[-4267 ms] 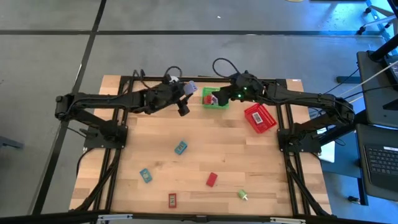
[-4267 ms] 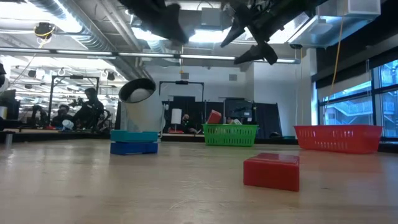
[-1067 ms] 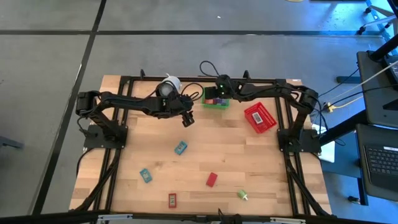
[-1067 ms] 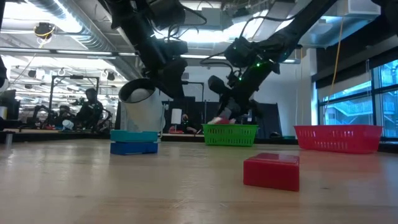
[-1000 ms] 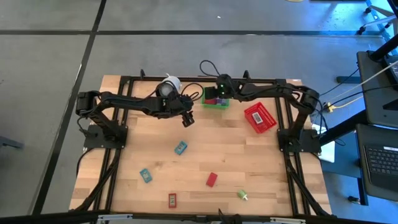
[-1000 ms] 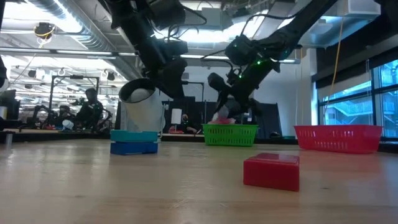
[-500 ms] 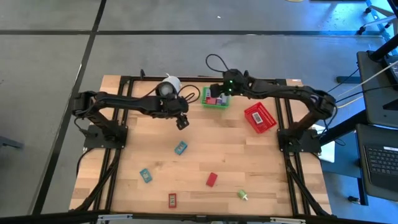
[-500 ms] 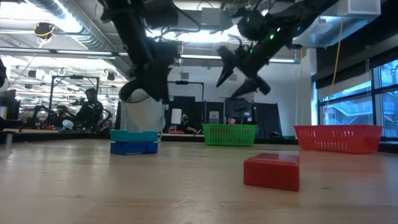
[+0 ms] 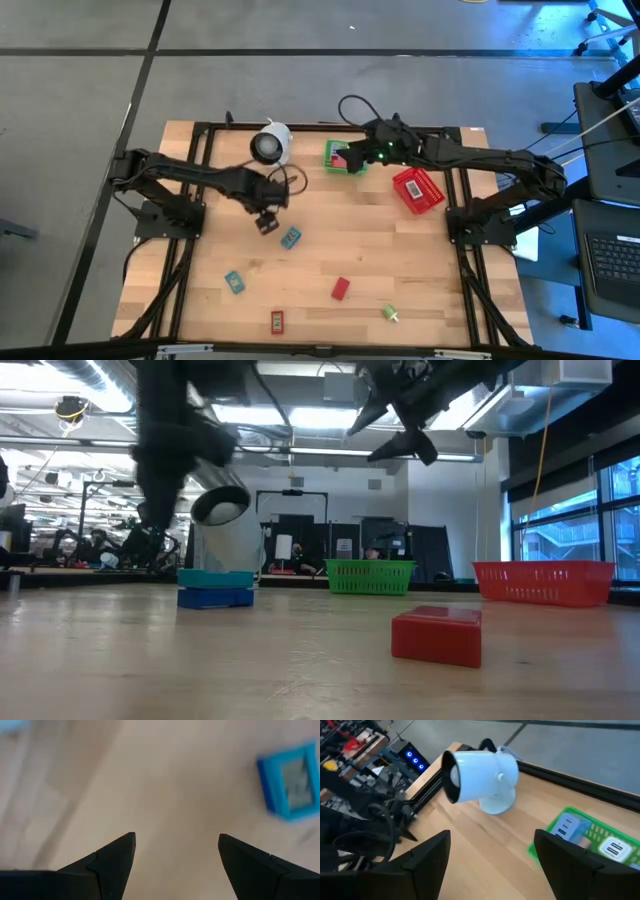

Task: Pick & Place Office items
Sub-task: Put the bottom blue digital timer into the red bin

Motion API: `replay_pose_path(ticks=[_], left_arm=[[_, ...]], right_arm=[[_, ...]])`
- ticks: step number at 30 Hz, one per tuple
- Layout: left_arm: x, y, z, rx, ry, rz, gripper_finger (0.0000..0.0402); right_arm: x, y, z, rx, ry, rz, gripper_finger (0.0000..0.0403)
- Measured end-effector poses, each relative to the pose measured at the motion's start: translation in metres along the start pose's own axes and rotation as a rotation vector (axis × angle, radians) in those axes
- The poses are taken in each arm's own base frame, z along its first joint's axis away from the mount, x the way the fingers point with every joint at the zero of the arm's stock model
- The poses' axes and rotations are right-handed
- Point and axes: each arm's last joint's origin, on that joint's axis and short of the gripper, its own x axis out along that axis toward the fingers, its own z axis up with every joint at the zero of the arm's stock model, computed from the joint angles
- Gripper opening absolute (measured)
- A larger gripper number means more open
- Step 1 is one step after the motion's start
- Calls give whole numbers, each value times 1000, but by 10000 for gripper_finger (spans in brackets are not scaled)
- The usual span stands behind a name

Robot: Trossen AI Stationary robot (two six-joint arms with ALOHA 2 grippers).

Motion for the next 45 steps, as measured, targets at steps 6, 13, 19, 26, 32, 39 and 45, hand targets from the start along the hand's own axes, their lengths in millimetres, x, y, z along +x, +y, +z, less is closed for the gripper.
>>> replay_pose_path(ticks=[6, 13, 19, 26, 32, 39, 45], left_arm=[[-7, -33, -41, 173, 138, -28, 281], [-17, -73, -93, 596, 199, -141, 281], [-24, -92, -135, 995, 181, -175, 281], [-24, -110, -157, 1155, 98, -232, 281], [-8, -127, -162, 1236, 17, -157, 281], [21, -138, -165, 1264, 81, -53, 281], [44, -146, -168, 1355, 134, -6, 281]], right_arm=[[-3, 8, -7, -79, 25, 28, 288], [-6, 13, -25, -113, 210, 85, 287], [-10, 22, -40, -157, 269, 77, 287], [-13, 30, -46, -202, 256, 72, 287], [-13, 30, -45, -211, 214, 19, 287], [-13, 29, -44, -207, 185, -14, 287], [-13, 29, -44, -201, 185, -15, 287]])
